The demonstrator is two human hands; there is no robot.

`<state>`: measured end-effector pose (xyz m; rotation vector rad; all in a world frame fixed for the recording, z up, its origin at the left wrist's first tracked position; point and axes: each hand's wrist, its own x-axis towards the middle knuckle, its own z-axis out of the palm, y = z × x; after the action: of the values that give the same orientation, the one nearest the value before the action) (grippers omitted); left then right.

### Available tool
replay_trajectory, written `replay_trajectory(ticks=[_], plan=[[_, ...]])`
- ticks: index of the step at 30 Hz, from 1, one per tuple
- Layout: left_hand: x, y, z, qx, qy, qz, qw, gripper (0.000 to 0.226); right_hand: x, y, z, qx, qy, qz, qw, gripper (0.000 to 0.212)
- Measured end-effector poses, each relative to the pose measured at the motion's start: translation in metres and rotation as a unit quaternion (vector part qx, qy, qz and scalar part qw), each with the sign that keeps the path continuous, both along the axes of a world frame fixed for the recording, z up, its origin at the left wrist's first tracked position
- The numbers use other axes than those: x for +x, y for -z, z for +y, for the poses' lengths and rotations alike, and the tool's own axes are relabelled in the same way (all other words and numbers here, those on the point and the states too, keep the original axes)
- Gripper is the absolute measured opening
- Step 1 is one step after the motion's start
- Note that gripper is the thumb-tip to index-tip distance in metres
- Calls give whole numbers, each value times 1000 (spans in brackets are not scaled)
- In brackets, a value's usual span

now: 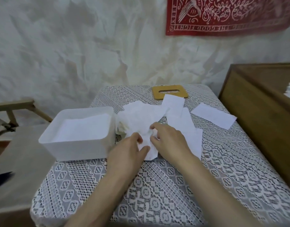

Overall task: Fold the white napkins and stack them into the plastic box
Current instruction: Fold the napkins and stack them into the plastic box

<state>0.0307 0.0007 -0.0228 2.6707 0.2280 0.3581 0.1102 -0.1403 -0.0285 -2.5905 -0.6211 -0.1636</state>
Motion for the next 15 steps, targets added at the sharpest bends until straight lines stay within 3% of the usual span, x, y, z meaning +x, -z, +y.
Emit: replay_trajectory(ticks=[10, 15], plan=[[-5, 11, 6, -9, -17, -50, 999, 10, 21, -14, 33, 62, -43, 5, 997, 26], [-11, 13, 9, -14, -19, -44, 999, 5, 25, -29, 61, 39, -109, 29, 993, 41]])
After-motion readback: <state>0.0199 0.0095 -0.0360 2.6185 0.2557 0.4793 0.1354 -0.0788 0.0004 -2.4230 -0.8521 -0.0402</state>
